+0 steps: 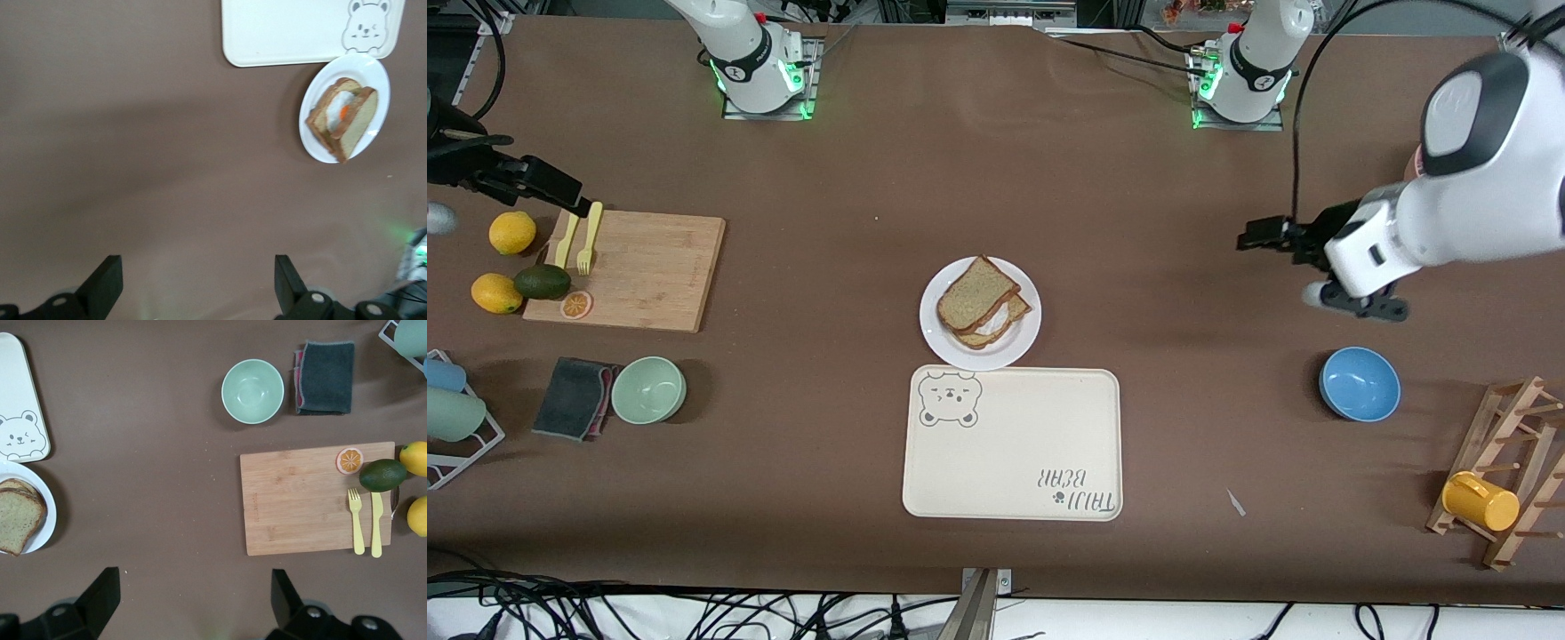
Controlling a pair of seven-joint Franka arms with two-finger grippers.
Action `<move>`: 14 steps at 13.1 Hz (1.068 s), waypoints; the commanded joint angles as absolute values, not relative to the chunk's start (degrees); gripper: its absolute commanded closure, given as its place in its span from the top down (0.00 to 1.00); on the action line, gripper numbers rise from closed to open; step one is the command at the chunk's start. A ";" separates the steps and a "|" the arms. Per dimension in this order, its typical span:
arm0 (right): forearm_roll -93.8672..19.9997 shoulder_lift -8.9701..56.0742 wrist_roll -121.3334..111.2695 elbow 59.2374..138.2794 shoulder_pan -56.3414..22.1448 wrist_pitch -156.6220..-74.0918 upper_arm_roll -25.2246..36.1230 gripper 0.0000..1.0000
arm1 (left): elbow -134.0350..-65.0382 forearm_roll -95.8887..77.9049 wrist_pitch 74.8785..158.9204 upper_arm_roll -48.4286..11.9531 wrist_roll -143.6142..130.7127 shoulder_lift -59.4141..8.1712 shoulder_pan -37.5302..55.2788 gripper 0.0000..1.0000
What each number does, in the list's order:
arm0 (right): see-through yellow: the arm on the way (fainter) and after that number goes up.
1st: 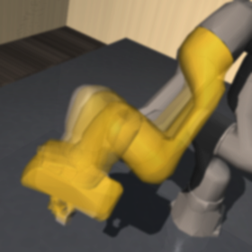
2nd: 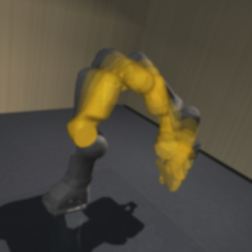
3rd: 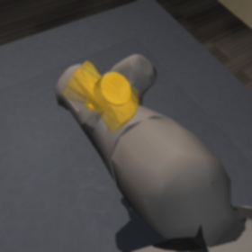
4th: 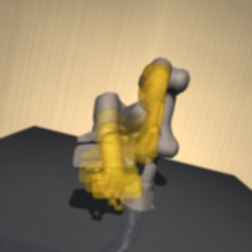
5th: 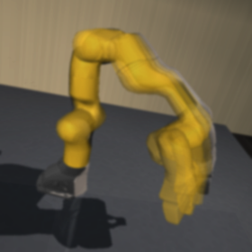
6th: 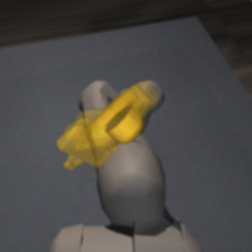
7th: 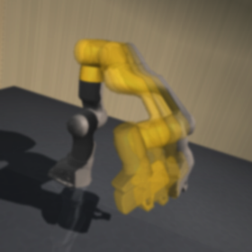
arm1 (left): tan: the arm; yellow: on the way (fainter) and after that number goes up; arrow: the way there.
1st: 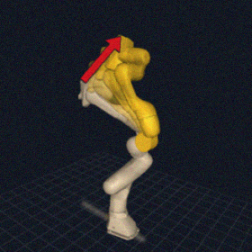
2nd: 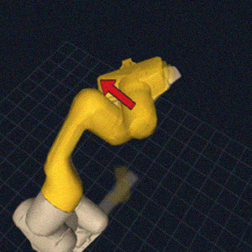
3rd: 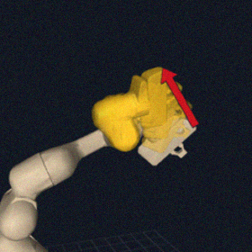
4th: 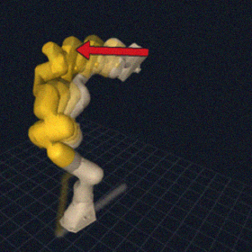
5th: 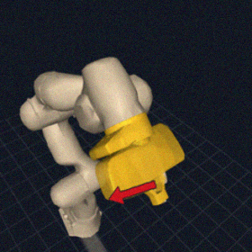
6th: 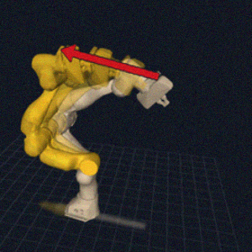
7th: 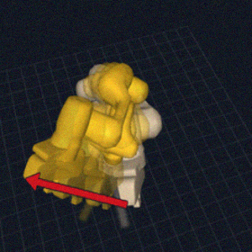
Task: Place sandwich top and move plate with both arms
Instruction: 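Retract the right gripper while the left gripper reaches toward the plate, then lower the left gripper and grasp the white plate rim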
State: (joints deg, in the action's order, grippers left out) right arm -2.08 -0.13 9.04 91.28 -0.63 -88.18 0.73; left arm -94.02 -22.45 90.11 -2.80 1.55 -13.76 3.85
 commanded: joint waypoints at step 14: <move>-2.72 3.16 7.38 85.34 -0.53 -87.72 0.70 1.00 | -93.95 -62.84 119.59 -2.55 21.88 -38.67 17.92 0.86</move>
